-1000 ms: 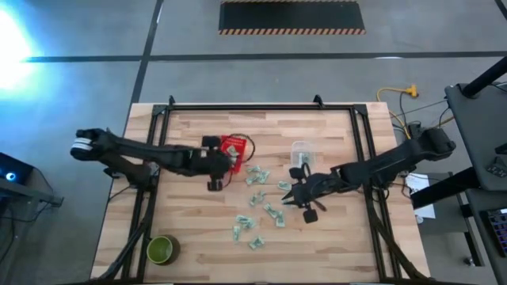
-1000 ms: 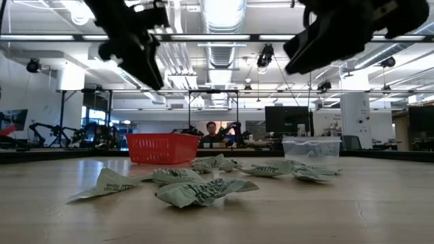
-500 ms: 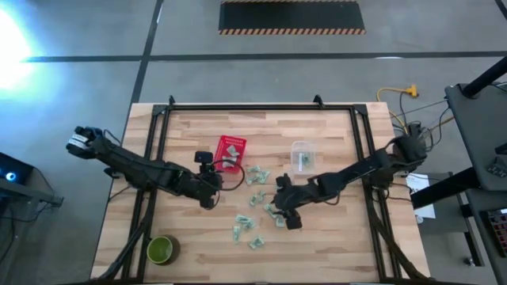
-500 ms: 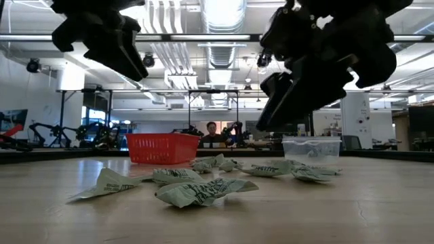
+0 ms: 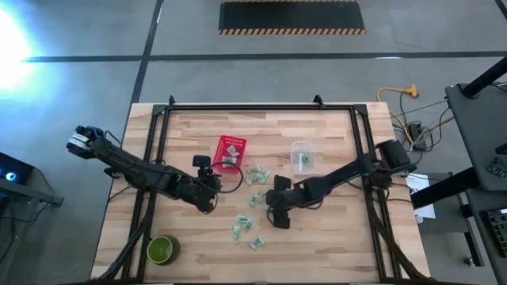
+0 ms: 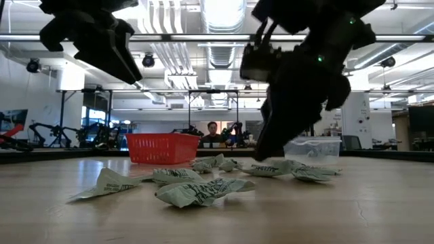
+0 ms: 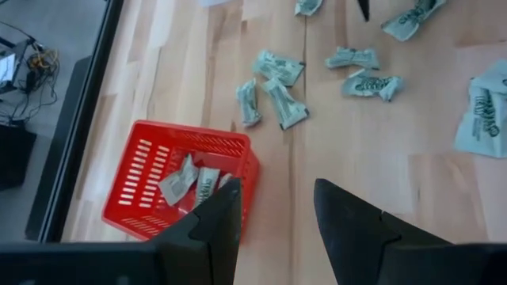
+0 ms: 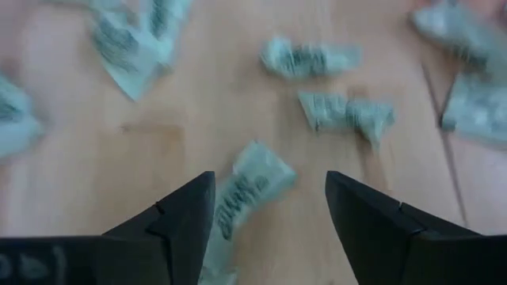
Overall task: Pick and place items into bin
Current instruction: Put the stevia packet into the transparent bin
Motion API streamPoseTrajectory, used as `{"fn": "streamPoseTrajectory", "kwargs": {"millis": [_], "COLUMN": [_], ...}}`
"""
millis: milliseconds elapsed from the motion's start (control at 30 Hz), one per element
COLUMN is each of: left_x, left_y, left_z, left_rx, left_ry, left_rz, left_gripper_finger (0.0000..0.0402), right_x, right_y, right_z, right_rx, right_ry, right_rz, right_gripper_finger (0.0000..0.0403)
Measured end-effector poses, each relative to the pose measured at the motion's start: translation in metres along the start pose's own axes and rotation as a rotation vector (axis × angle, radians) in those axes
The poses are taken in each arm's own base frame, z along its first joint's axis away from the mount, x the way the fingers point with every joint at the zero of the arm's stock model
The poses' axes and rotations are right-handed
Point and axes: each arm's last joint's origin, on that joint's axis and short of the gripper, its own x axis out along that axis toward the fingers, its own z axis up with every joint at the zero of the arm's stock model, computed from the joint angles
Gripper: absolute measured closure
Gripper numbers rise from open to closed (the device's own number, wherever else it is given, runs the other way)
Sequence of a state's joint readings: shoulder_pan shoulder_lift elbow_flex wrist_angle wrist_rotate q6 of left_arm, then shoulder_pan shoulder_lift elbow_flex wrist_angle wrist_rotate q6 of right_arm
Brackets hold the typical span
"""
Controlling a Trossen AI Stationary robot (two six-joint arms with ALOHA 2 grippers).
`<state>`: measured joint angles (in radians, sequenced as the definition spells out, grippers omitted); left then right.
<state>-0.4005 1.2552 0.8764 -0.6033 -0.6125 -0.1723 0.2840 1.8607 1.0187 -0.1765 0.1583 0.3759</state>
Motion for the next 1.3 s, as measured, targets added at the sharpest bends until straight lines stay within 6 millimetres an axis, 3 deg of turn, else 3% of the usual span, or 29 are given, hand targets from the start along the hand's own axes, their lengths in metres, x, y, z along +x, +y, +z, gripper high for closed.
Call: {"fn": "streamPoseTrajectory", "kwargs": {"millis": [533,1100,1300], "left_x": [-0.007,-0.008,-0.007], "left_y": [-0.005,-0.006,-0.006], "left_z": [0.000,0.002,0.001], "left_rx": [0.008,-0.002,-0.023], "left_ry": [-0.030,-0.044,-0.042], "left_rz": [-0.003,-0.008,-0.008], "left_gripper_finger": [0.0260,0.0260,0.0260], "right_x": [0.021,0.002,0.001], "right_y": [0.015,0.028,0.028], "right_z": [0.011,0.009,0.008], "right_rx": [-0.012,-0.094,-0.092], "right_ry": [0.110,0.042,0.041], "right_rz": [-0.076,-0.203,-0.201], "right_gripper_finger": [0.0194,0.0371,0.0391]}}
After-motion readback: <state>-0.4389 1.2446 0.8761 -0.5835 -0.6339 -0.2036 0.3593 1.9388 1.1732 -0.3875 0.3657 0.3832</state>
